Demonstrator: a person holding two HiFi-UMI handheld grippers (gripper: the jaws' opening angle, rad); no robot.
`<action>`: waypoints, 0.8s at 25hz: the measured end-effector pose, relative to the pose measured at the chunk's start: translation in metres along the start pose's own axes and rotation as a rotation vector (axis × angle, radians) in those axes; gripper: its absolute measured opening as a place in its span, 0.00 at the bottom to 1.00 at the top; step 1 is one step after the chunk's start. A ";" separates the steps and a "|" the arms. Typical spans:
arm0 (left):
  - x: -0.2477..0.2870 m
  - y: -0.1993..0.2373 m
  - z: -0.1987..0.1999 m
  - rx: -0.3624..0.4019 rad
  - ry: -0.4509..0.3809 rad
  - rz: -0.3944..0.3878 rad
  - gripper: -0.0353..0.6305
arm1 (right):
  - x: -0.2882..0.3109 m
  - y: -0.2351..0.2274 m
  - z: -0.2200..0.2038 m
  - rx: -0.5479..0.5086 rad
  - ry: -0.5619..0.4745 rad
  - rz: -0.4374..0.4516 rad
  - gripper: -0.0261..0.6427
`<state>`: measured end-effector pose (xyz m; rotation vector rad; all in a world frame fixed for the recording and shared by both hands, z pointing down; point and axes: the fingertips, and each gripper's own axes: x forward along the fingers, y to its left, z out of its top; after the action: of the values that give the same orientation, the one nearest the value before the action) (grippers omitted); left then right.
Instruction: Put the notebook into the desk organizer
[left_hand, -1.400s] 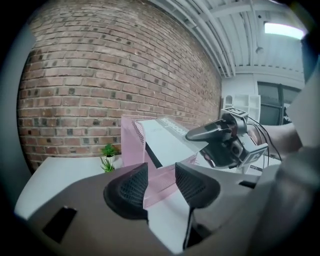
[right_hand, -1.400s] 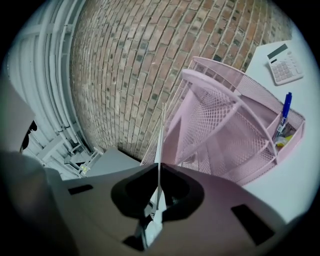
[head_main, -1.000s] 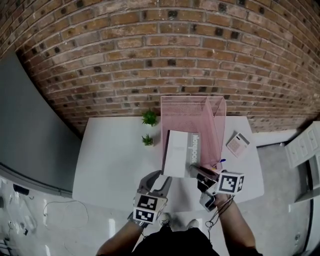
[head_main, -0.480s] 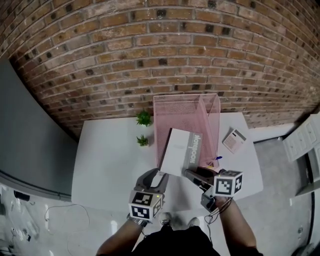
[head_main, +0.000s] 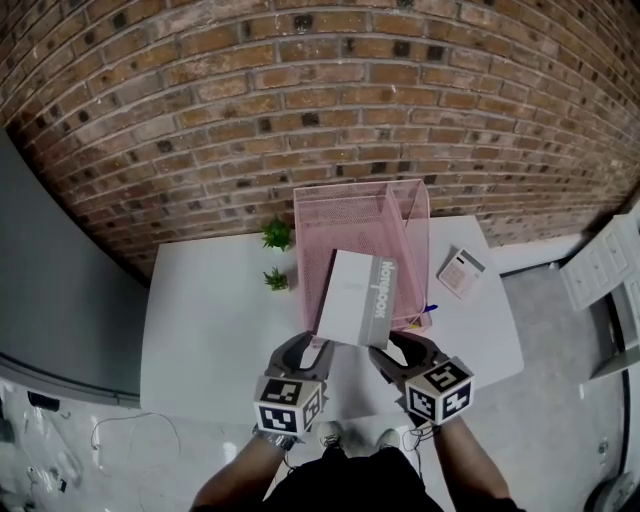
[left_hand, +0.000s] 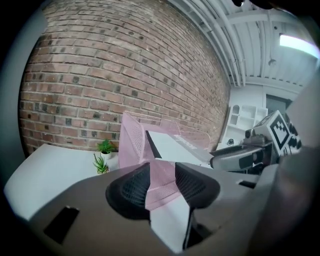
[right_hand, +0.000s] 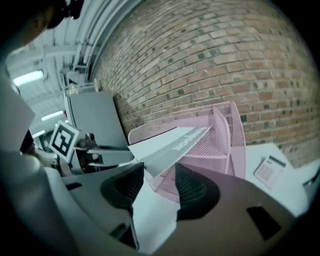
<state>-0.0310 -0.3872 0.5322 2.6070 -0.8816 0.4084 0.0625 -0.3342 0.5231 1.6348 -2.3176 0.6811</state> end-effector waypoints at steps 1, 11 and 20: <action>0.000 -0.001 0.000 0.000 0.001 -0.004 0.29 | 0.000 -0.001 0.000 -0.054 0.001 -0.045 0.34; -0.005 -0.003 -0.002 0.001 -0.004 -0.021 0.29 | -0.004 -0.018 0.026 -0.210 -0.105 -0.284 0.28; -0.014 -0.007 0.000 0.013 -0.017 -0.042 0.29 | 0.010 -0.020 0.040 -0.254 -0.113 -0.371 0.30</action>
<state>-0.0371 -0.3746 0.5248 2.6391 -0.8309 0.3827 0.0812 -0.3676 0.4976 1.9409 -1.9850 0.2119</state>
